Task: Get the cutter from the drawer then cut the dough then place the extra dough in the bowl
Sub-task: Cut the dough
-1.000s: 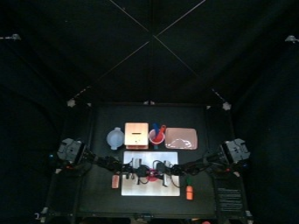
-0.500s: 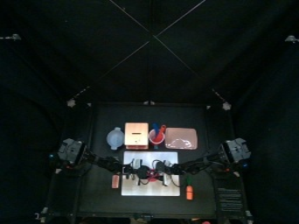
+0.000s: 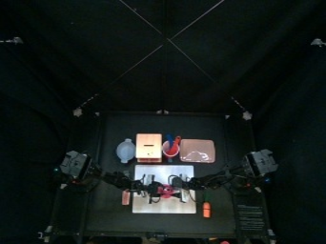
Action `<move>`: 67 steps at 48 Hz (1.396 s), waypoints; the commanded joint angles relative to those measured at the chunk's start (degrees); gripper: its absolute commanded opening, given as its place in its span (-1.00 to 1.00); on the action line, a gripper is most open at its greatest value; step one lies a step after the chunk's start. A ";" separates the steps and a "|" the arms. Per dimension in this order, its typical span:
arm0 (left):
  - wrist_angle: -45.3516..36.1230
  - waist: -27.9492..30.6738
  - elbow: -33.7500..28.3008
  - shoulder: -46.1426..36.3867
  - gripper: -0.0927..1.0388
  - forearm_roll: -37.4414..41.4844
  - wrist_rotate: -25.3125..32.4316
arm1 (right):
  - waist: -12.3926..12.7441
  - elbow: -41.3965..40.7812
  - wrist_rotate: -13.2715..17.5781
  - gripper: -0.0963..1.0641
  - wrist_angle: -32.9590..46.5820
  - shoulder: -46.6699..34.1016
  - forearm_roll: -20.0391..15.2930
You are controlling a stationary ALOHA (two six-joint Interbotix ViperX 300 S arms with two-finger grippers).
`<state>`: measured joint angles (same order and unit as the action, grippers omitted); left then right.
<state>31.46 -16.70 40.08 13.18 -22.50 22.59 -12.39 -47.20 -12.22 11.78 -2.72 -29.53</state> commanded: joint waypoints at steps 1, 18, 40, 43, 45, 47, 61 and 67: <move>0.70 0.09 0.26 -2.20 0.52 0.18 0.44 | 0.26 1.32 -0.09 0.63 0.09 2.46 0.35; 3.52 -0.18 8.17 -7.21 0.51 -1.67 0.53 | 0.18 2.55 -0.09 0.63 -0.18 2.81 0.53; 5.36 -0.35 3.52 3.52 0.03 -3.78 0.53 | 2.29 6.77 0.00 0.62 -5.54 3.25 1.23; 5.36 -0.70 3.34 4.13 0.03 -4.39 0.53 | 2.46 6.86 0.00 0.62 -5.63 3.25 1.41; 5.27 -1.05 3.34 4.31 0.03 -4.83 0.53 | 2.55 6.94 0.09 0.62 -5.71 3.08 1.41; 5.27 -1.23 3.52 4.48 0.03 -5.45 0.44 | 2.55 6.94 0.09 0.62 -5.98 2.81 0.88; 4.13 -2.46 3.08 6.59 0.01 -7.82 0.35 | 2.64 7.82 0.09 0.60 -7.65 0.35 -0.79; 4.04 -2.55 3.16 6.59 0.01 -8.44 0.44 | 2.90 8.79 0.09 0.60 -9.14 -0.79 -0.79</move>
<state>35.77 -18.81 44.12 20.04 -30.85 22.94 -9.93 -40.08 -12.04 3.16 -4.39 -30.23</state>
